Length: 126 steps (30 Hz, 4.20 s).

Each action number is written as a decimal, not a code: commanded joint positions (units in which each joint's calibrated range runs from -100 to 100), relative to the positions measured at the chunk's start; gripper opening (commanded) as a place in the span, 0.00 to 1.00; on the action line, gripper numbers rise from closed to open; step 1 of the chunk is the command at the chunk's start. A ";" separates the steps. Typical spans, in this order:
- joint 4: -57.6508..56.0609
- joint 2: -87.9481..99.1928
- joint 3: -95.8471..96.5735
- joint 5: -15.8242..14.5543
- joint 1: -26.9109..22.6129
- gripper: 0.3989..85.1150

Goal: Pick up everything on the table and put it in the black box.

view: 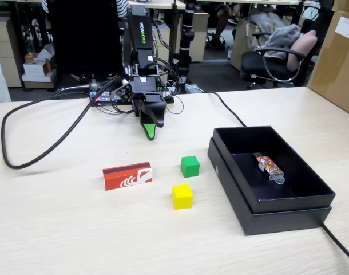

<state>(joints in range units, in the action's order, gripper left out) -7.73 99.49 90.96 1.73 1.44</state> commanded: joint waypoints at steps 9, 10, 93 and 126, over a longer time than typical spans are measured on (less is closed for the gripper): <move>-0.95 -0.07 1.43 -0.20 -0.24 0.58; -0.95 -0.07 0.88 0.00 0.00 0.58; -56.93 -97.71 -102.65 -8.35 -6.20 0.41; -58.40 -60.65 -103.47 -5.91 -4.54 0.03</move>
<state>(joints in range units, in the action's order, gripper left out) -65.38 29.07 -9.32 -4.66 -2.32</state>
